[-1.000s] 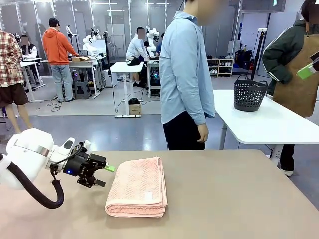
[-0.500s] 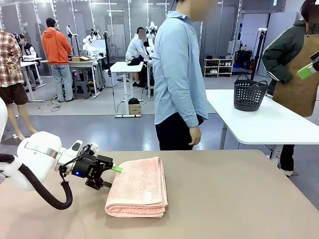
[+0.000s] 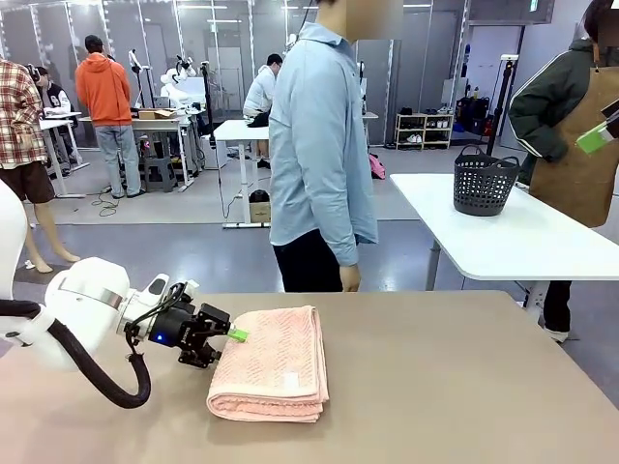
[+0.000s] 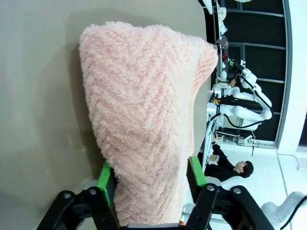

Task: Fold the towel.
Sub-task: Pick up the 100 cm Hotel Towel and place it on the left side of the table.

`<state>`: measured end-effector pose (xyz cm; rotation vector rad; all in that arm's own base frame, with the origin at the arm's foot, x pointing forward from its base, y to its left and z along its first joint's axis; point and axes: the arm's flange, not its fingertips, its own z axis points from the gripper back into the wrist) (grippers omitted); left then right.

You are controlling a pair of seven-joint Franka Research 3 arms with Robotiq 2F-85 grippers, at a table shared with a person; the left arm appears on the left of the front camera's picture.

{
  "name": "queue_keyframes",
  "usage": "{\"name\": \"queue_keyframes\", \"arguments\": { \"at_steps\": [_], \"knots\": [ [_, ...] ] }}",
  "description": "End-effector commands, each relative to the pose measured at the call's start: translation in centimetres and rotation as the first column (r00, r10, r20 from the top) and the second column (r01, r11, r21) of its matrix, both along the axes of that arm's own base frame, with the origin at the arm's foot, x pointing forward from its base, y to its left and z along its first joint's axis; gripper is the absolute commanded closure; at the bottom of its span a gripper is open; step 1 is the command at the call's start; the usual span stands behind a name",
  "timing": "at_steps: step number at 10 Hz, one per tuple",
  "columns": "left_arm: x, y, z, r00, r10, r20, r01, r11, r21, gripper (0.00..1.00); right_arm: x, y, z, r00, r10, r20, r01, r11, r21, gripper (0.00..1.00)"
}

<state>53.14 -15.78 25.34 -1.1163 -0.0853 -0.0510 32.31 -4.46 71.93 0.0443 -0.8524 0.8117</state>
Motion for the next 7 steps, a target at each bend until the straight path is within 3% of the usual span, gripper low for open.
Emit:
{"name": "queue_keyframes", "arguments": {
  "at_steps": [1,2,3,4,7],
  "knots": [
    [-0.2,-0.4,-0.7,1.000,0.017,0.010,-0.017,0.999,-0.044,1.00,-0.1,0.1,0.2,1.000,-0.020,-0.012,0.020,1.000,0.008,0.00],
    [-0.3,-0.5,-0.8,1.000,0.006,0.016,-0.005,0.999,-0.047,1.00,-0.1,0.1,0.2,1.000,-0.020,-0.012,0.020,1.000,0.008,0.00],
    [-0.5,-0.5,-0.6,0.999,-0.004,0.033,0.006,0.999,-0.047,0.88,-0.1,0.1,0.2,1.000,-0.020,-0.012,0.020,1.000,0.008,0.00],
    [-0.6,-0.4,-0.5,0.999,-0.003,0.038,0.005,0.999,-0.048,0.97,-0.1,0.1,0.2,1.000,-0.020,-0.012,0.020,1.000,0.008,0.00],
    [-1.6,-0.3,-0.6,0.998,0.009,0.060,-0.007,0.999,-0.033,1.00,-0.1,0.1,0.2,1.000,-0.020,-0.012,0.020,1.000,0.008,0.00]
  ]
}}
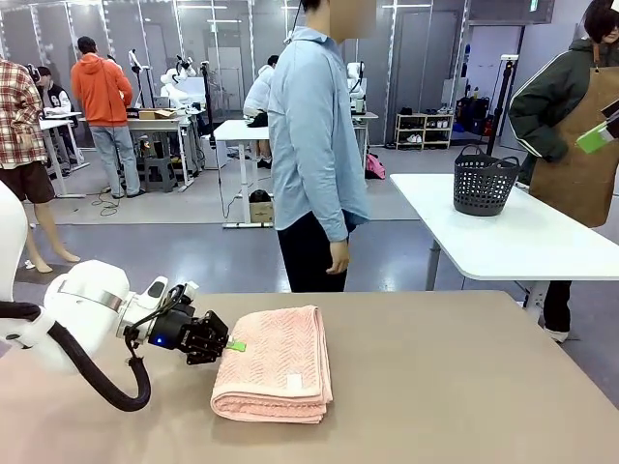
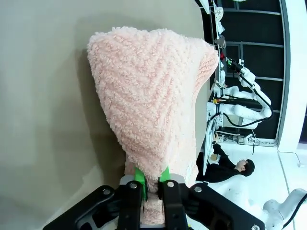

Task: Fold the towel.
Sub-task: Pick up the 100 cm Hotel Towel and place it on the left side of the table.

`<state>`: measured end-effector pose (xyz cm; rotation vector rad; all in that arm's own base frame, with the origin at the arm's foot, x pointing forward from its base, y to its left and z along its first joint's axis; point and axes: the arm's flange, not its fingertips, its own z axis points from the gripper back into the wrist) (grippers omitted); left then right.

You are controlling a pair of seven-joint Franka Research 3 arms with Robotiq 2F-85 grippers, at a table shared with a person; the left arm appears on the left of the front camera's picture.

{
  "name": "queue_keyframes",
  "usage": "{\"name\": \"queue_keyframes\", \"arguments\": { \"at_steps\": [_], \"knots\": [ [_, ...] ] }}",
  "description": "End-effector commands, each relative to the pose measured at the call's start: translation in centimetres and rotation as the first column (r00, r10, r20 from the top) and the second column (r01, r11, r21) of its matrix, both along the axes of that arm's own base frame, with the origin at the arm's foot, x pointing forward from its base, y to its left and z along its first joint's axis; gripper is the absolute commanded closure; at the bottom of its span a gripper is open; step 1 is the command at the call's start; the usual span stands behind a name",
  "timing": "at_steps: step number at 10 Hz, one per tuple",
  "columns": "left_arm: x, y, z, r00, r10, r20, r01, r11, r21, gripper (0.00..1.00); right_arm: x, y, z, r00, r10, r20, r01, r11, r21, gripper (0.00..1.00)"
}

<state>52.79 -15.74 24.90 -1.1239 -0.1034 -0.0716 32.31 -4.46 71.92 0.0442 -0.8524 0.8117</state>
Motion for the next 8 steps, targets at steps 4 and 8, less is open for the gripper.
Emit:
{"name": "queue_keyframes", "arguments": {
  "at_steps": [4,8],
  "knots": [
    [-0.4,0.0,-0.1,1.000,-0.010,0.013,0.010,1.000,-0.002,1.00,-0.1,0.1,0.2,1.000,-0.020,-0.012,0.020,1.000,0.008,0.00],
    [-0.4,0.0,-0.1,1.000,-0.010,0.013,0.010,1.000,-0.002,1.00,-0.1,0.1,0.2,1.000,-0.020,-0.012,0.020,1.000,0.008,0.00]
  ]
}}
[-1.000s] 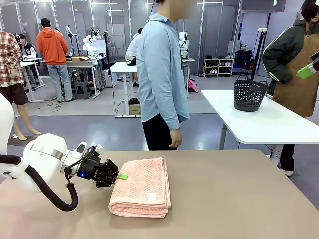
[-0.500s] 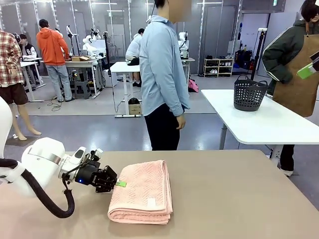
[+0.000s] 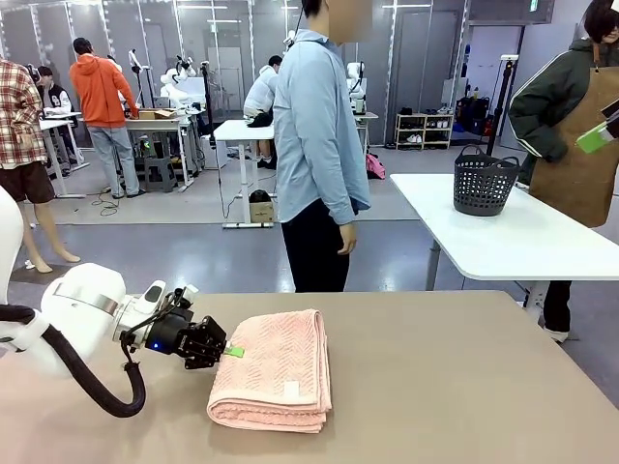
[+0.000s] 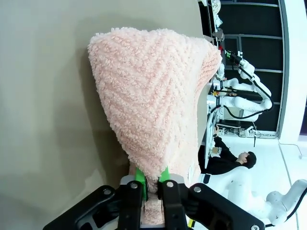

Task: Fold the towel.
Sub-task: Pick up the 100 cm Hotel Towel and place it on the left side of the table.

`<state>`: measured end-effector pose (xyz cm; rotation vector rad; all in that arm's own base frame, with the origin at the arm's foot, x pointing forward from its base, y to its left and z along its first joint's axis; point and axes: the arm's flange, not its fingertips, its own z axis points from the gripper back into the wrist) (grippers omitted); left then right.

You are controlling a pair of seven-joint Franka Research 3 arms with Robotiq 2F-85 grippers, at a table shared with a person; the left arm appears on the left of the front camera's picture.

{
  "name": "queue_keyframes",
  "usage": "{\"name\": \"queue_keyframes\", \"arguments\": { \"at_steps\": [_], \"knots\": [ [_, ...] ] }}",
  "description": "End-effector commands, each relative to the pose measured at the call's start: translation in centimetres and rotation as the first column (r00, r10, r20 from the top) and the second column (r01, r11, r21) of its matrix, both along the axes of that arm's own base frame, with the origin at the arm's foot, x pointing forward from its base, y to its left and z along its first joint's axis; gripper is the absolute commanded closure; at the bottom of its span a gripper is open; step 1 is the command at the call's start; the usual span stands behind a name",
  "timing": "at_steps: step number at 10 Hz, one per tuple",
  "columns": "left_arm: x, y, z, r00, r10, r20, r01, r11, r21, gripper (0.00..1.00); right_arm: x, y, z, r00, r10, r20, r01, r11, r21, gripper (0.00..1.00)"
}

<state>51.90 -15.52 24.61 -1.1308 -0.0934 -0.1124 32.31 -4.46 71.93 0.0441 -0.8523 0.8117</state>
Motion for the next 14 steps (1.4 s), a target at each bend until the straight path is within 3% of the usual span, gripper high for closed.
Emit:
{"name": "queue_keyframes", "arguments": {
  "at_steps": [1,2,7,11,14],
  "knots": [
    [0.0,0.0,0.0,1.000,-0.001,0.002,0.001,1.000,0.000,0.87,-0.1,0.1,0.2,1.000,-0.020,-0.012,0.020,1.000,0.008,0.00],
    [-0.2,0.2,1.5,0.998,-0.048,-0.050,0.048,0.999,0.004,0.88,-0.1,0.1,0.2,1.000,-0.020,-0.012,0.020,1.000,0.008,0.00],
    [-2.1,6.9,5.8,1.000,-0.012,-0.019,0.013,0.998,0.057,0.88,-0.1,0.1,0.2,1.000,-0.020,-0.012,0.020,1.000,0.008,0.00],
    [-3.0,18.9,9.8,0.999,-0.037,-0.016,0.038,0.998,0.041,0.88,-0.1,0.1,0.2,1.000,-0.020,-0.012,0.020,1.000,0.008,0.00],
    [-3.9,26.3,11.3,0.999,-0.010,0.051,0.005,0.995,0.099,0.88,-0.1,0.1,0.2,1.000,-0.020,-0.012,0.020,1.000,0.008,0.00]
  ]
}}
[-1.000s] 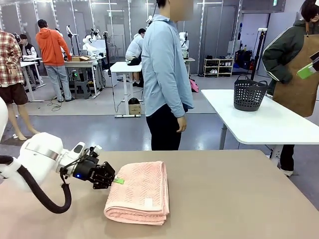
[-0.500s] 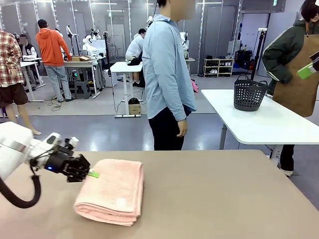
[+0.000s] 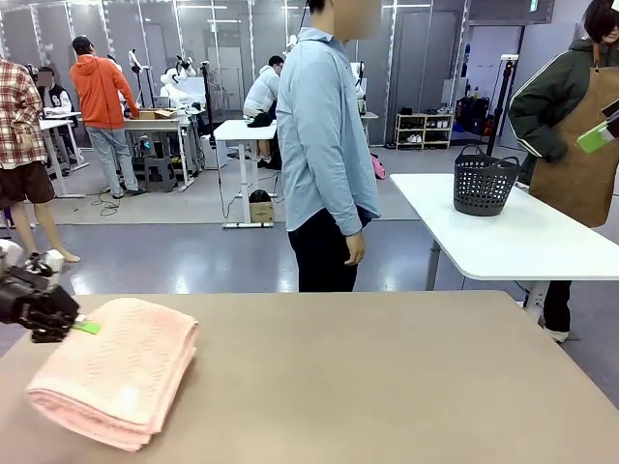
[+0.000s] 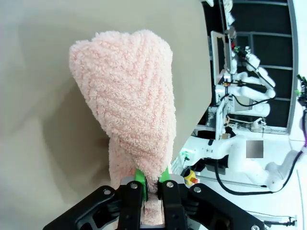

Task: Fold the towel.
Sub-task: Pick up the 100 cm Hotel Towel and place it on the left side of the table.

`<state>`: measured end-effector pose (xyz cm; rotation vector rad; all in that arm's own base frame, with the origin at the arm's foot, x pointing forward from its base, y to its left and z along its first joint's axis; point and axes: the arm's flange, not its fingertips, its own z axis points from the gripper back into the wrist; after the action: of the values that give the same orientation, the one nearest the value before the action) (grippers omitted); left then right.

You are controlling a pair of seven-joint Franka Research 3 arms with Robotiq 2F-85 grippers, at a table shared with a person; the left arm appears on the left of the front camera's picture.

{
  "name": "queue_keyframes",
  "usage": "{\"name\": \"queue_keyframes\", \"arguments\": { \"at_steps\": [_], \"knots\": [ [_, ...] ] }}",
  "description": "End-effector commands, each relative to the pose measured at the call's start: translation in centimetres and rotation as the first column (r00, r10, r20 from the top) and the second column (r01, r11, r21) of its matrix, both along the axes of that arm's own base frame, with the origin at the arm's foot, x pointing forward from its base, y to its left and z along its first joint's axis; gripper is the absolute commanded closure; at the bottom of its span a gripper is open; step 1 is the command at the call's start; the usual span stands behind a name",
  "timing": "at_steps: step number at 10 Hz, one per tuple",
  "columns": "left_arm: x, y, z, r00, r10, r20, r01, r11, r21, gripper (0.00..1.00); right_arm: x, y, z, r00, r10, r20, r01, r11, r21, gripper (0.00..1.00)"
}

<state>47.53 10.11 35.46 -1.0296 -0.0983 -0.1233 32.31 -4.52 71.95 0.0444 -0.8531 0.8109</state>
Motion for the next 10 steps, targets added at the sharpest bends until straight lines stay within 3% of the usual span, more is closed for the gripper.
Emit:
{"name": "queue_keyframes", "arguments": {
  "at_steps": [1,5,8,9,10],
  "knots": [
    [0.4,2.6,0.4,0.999,-0.007,0.046,0.006,1.000,0.014,0.88,-0.1,0.2,0.2,1.000,-0.019,-0.012,0.019,1.000,0.007,0.00],
    [2.6,7.1,-1.9,0.999,0.031,0.040,-0.034,0.996,0.086,0.88,-0.1,0.2,0.2,1.000,-0.019,-0.012,0.019,1.000,0.007,0.00],
    [2.7,8.9,-2.1,0.997,0.077,0.031,-0.080,0.990,0.118,0.88,-0.1,0.2,0.2,1.000,-0.019,-0.012,0.019,1.000,0.007,0.00],
    [2.9,8.8,-2.3,0.993,0.118,0.020,-0.120,0.984,0.133,0.80,-0.1,0.2,0.2,1.000,-0.019,-0.012,0.019,1.000,0.007,0.00],
    [3.1,8.6,-2.4,0.990,0.137,0.023,-0.139,0.981,0.137,0.51,-0.1,0.2,0.2,1.000,-0.019,-0.012,0.019,1.000,0.007,0.00]
  ]
}}
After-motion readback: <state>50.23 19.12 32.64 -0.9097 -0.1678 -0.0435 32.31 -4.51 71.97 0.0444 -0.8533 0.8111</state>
